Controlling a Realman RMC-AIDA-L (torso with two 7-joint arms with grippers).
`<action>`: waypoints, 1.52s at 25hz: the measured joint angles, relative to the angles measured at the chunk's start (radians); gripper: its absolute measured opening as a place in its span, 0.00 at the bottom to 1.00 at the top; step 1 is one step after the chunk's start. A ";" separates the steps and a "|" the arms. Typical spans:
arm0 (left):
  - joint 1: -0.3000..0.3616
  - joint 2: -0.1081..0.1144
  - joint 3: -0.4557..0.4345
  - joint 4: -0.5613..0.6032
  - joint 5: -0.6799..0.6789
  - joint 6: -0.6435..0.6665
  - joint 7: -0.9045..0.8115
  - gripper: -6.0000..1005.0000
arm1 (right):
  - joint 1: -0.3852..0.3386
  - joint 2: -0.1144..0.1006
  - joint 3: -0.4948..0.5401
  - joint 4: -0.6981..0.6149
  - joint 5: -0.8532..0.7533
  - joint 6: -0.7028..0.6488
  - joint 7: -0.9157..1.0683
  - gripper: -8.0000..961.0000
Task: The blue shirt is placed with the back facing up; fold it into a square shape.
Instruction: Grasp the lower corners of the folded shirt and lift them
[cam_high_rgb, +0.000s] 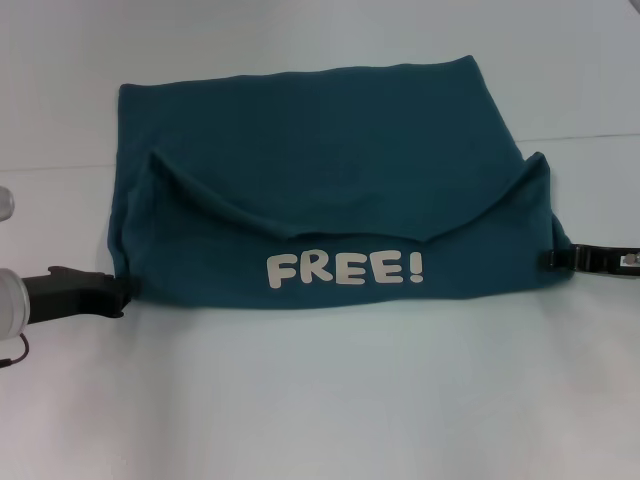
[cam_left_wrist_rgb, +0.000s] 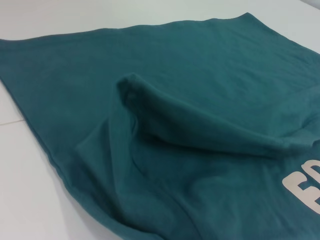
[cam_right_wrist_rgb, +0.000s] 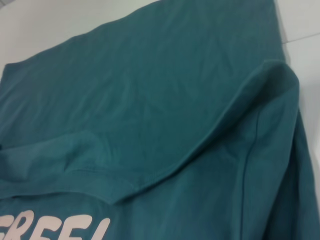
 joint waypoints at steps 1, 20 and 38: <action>0.000 0.000 0.000 0.000 0.000 0.000 0.001 0.02 | -0.003 0.001 0.003 -0.004 0.004 -0.003 -0.002 0.34; 0.043 0.003 -0.119 0.039 -0.004 0.159 -0.008 0.02 | -0.101 -0.010 0.039 -0.037 0.133 -0.154 -0.187 0.04; 0.139 -0.001 -0.230 0.105 0.000 0.492 -0.033 0.02 | -0.289 0.003 0.115 -0.179 0.146 -0.484 -0.352 0.04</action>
